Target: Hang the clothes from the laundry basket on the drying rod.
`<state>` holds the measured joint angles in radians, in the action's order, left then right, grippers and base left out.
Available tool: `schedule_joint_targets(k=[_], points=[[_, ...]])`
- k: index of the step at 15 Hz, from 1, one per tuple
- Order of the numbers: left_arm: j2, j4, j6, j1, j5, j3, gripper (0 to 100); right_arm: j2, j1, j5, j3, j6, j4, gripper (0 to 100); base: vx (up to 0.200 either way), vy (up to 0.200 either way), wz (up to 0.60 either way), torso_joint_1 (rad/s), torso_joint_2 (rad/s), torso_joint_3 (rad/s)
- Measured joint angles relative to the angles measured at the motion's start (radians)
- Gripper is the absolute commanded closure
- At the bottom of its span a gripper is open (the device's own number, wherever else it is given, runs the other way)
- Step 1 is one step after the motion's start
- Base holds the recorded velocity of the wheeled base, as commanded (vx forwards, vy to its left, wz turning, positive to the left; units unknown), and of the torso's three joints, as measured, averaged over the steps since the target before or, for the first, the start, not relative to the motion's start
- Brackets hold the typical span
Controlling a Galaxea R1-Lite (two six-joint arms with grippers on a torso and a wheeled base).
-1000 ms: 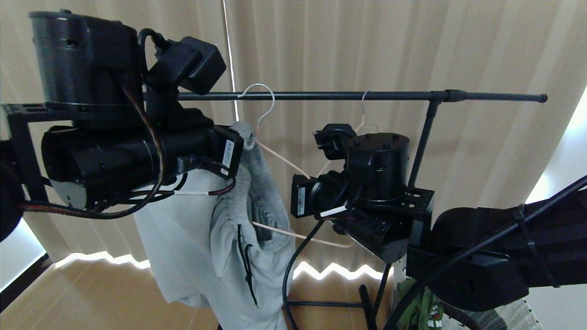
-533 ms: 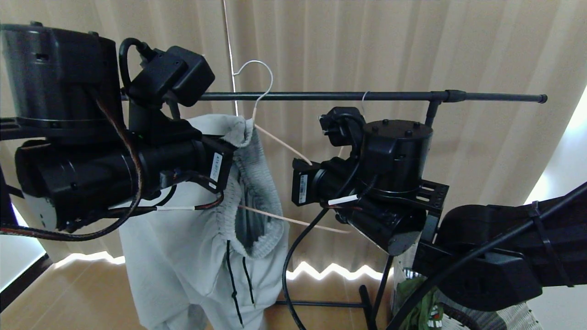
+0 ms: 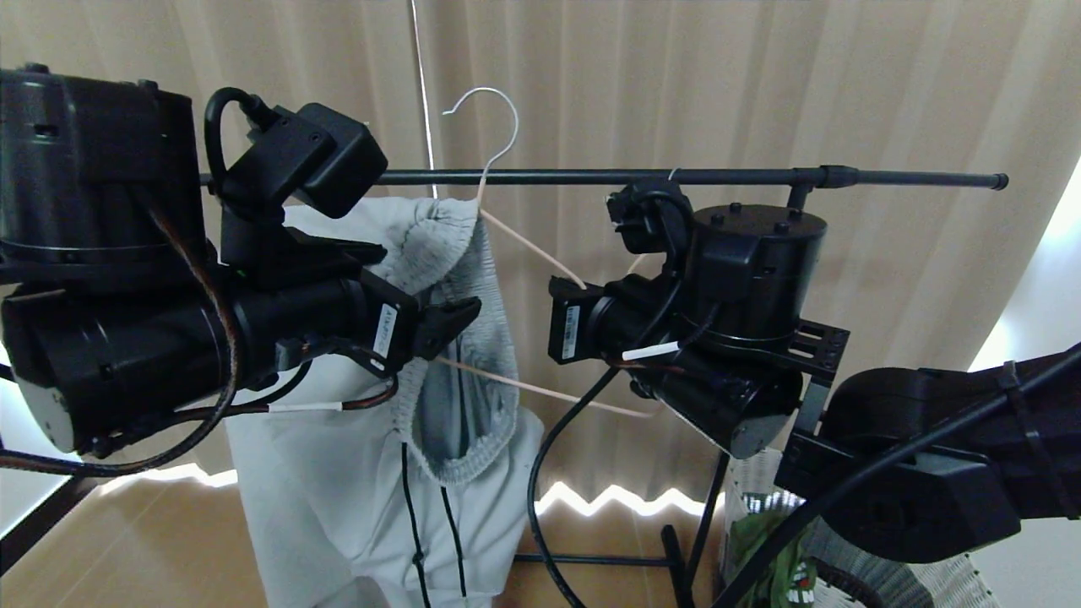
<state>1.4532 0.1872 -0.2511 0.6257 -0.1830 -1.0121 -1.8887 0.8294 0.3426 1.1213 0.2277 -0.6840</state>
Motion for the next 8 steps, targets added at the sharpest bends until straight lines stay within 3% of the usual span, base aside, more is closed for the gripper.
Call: schedule_joint_targets(k=[6,8], points=[[-0.087,0.002,-0.017,-0.001,0.054,0.083,0,0.072,-0.076,-0.004,-0.119,-0.025,0.000,100,0.000,0.000,0.00,0.000,0.00,0.000],[-0.136,0.001,-0.045,-0.002,0.058,0.124,0,0.119,-0.111,-0.046,-0.201,-0.031,0.001,100,0.000,0.000,0.00,0.000,0.00,0.000]])
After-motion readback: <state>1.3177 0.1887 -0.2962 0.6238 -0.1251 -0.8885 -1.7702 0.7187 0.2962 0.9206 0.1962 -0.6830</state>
